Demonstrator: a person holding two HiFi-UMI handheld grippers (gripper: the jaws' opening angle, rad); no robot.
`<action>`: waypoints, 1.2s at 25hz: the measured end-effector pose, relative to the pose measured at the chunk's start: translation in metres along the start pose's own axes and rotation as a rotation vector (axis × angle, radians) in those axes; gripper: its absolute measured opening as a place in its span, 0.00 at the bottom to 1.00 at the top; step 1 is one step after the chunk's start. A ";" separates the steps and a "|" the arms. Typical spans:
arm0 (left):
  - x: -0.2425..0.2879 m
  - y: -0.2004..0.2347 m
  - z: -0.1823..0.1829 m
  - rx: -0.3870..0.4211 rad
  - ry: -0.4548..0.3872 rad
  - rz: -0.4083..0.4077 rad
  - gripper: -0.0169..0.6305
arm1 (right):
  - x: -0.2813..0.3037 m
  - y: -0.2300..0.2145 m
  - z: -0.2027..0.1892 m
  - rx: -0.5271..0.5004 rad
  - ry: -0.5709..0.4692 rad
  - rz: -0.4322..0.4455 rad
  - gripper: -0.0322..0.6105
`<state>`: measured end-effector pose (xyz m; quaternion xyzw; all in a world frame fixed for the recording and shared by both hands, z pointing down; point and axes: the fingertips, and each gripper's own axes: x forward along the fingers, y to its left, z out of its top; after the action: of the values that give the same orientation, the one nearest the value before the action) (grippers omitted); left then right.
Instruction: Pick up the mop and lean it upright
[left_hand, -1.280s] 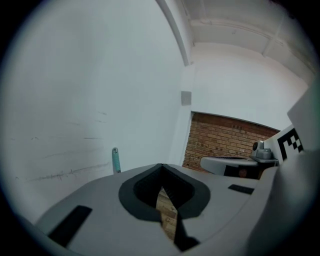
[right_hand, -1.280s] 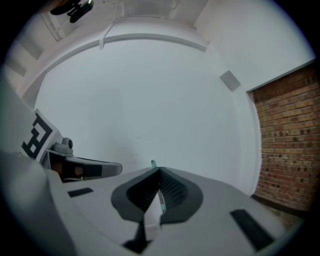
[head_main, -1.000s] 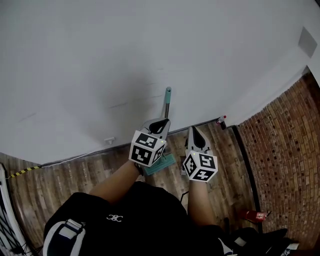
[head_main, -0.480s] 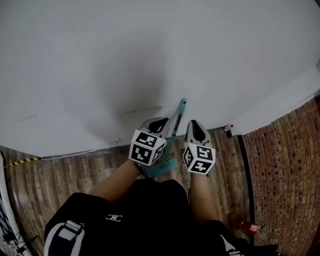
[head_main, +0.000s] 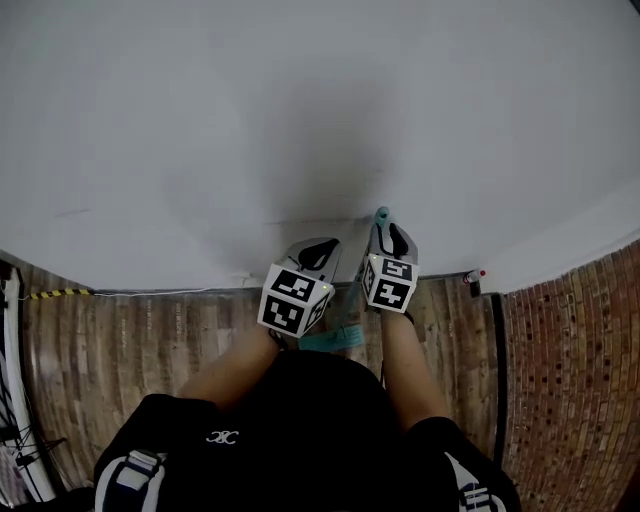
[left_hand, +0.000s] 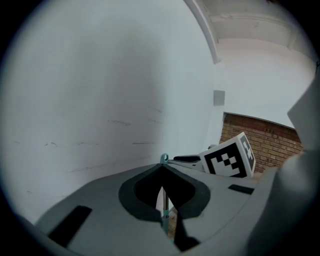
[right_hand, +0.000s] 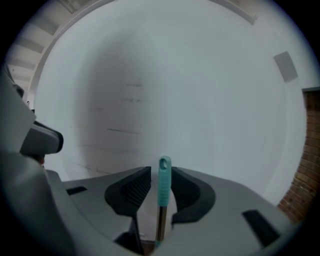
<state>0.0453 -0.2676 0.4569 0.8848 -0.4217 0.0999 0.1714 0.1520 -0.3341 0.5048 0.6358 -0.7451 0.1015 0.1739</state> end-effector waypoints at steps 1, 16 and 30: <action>-0.001 0.003 0.001 -0.003 -0.002 0.016 0.02 | 0.008 0.001 -0.002 -0.007 0.008 0.005 0.24; -0.010 0.011 -0.016 -0.064 0.019 0.168 0.02 | 0.025 0.009 -0.021 0.002 0.052 0.171 0.21; 0.023 -0.030 -0.032 -0.076 0.068 0.082 0.02 | -0.064 -0.041 -0.039 0.072 0.011 0.281 0.22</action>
<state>0.0818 -0.2542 0.4872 0.8557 -0.4549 0.1208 0.2152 0.2059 -0.2681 0.5131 0.5306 -0.8216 0.1550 0.1391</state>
